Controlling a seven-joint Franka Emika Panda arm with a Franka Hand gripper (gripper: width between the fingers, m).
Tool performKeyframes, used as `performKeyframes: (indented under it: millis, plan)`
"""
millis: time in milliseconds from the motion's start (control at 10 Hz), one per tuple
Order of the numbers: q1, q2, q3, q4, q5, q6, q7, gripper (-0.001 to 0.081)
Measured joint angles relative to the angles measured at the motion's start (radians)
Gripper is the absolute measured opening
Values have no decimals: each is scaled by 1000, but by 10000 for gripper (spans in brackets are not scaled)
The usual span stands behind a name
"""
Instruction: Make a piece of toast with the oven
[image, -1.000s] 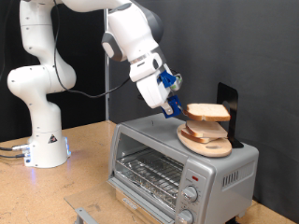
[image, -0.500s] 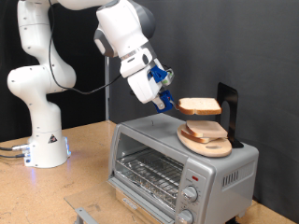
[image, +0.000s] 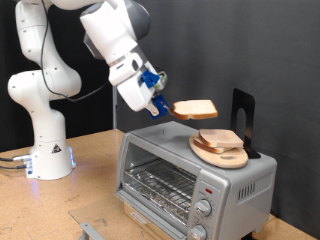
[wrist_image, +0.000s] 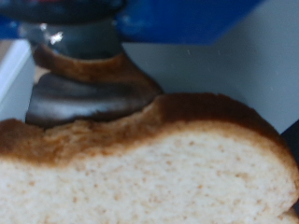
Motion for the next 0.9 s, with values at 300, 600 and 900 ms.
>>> performKeyframes:
  millis: [300, 600, 900]
  plan:
    - [-56, -83, -25, -85, -11, 51, 11, 431]
    - [-116, -112, -46, -118, -34, 37, 4, 431]
    - [-121, -132, -89, -123, -40, -25, -57, 431]
